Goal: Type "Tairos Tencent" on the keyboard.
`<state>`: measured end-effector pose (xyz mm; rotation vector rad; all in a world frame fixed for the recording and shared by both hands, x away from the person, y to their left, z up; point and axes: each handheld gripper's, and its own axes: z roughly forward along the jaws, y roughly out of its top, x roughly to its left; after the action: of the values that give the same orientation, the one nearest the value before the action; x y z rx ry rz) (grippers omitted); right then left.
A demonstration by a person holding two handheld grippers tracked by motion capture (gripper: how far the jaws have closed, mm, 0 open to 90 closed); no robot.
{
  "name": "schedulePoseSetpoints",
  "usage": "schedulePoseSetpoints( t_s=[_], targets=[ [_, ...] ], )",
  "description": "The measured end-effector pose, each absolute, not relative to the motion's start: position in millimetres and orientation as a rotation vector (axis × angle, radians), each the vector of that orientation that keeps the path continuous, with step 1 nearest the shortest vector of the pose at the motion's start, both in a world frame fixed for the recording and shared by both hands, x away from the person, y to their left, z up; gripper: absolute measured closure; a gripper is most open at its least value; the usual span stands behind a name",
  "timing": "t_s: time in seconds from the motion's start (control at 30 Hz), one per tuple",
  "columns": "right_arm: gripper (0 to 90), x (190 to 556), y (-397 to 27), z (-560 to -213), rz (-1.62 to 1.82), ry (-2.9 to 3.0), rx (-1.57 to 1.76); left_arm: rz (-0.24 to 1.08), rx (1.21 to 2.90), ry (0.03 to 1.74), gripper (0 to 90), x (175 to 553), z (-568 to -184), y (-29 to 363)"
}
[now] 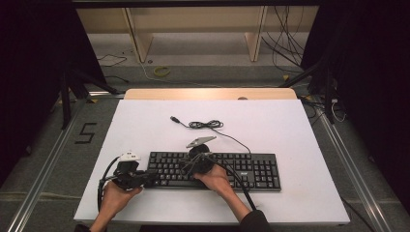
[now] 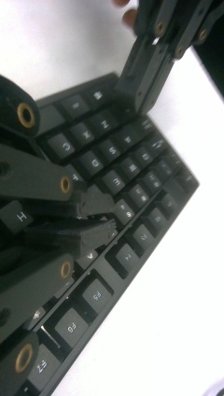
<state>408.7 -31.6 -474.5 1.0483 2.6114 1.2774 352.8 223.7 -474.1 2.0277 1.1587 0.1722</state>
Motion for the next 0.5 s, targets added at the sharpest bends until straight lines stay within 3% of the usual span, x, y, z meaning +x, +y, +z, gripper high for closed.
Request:
schedulePoseSetpoints(
  t_s=[0.27,0.33,0.5],
  targets=[
    [74.2,406,-41,-466,1.335,2.581,1.041,0.172,1.983,1.098,75.7,351,-471,219],
    [66.2,404,-46,-463,1.358,2.568,1.032,0.173,1.972,1.086,70.3,352,-470,219],
    [56.8,398,-53,-459,1.381,2.560,1.044,0.163,1.931,1.071,61.7,353,-469,219]
  ],
)
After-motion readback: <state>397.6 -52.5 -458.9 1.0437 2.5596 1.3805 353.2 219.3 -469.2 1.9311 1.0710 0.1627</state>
